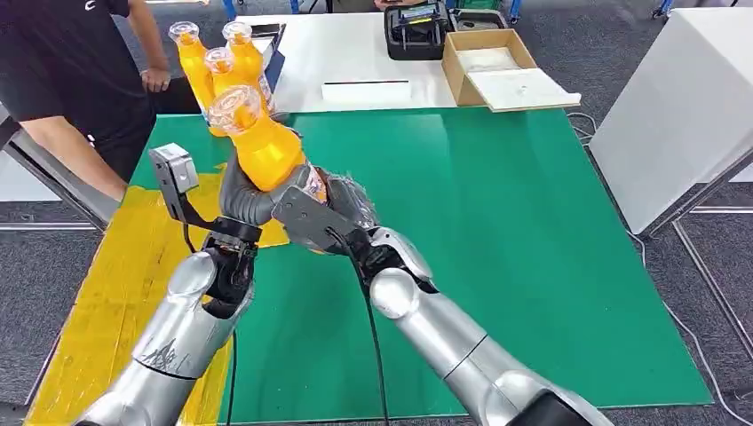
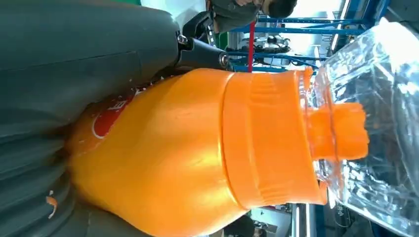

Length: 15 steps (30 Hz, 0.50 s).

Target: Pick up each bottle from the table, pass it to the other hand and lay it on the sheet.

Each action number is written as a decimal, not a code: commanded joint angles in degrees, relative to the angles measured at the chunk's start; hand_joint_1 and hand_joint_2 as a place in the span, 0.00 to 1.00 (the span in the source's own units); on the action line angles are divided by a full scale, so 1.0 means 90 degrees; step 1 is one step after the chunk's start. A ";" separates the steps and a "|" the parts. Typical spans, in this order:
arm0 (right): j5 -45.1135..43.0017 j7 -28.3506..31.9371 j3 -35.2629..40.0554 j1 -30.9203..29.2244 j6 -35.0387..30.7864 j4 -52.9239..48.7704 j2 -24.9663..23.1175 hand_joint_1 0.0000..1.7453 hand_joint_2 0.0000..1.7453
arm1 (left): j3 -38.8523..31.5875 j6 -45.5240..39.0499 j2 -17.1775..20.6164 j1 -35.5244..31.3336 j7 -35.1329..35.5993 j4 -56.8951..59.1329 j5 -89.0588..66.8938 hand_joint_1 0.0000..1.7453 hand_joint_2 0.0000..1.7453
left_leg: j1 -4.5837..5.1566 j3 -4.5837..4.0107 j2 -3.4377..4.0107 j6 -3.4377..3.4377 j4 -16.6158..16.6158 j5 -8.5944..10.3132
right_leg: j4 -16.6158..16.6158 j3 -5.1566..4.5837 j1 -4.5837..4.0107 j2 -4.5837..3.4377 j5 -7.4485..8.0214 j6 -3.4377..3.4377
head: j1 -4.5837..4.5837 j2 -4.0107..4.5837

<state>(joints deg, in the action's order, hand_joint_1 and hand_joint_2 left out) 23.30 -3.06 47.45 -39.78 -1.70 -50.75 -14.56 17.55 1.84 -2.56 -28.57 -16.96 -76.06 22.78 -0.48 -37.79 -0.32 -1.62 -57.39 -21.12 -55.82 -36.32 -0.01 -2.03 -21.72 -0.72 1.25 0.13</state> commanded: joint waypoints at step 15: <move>-0.0527 0.0149 -0.0945 0.0393 0.0112 -0.1276 0.1322 0.00 0.00 | -0.0436 -0.0018 0.0419 0.0132 0.0004 -0.0238 0.0212 1.00 1.00 | 0.0003 0.0015 -0.0020 0.0006 0.0003 -0.0004 | 0.0003 0.0023 0.0002 0.0032 -0.0010 0.0004 | 0.0000 0.0000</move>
<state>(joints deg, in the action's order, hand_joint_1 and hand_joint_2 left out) 21.13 -2.62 45.46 -37.72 -1.36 -55.80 -10.31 17.16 1.60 -1.47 -28.19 -16.48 -79.14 24.00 -0.48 -37.81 -0.40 -1.63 -57.40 -21.13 -55.82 -36.31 -0.01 -1.98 -21.72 -0.72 1.25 0.13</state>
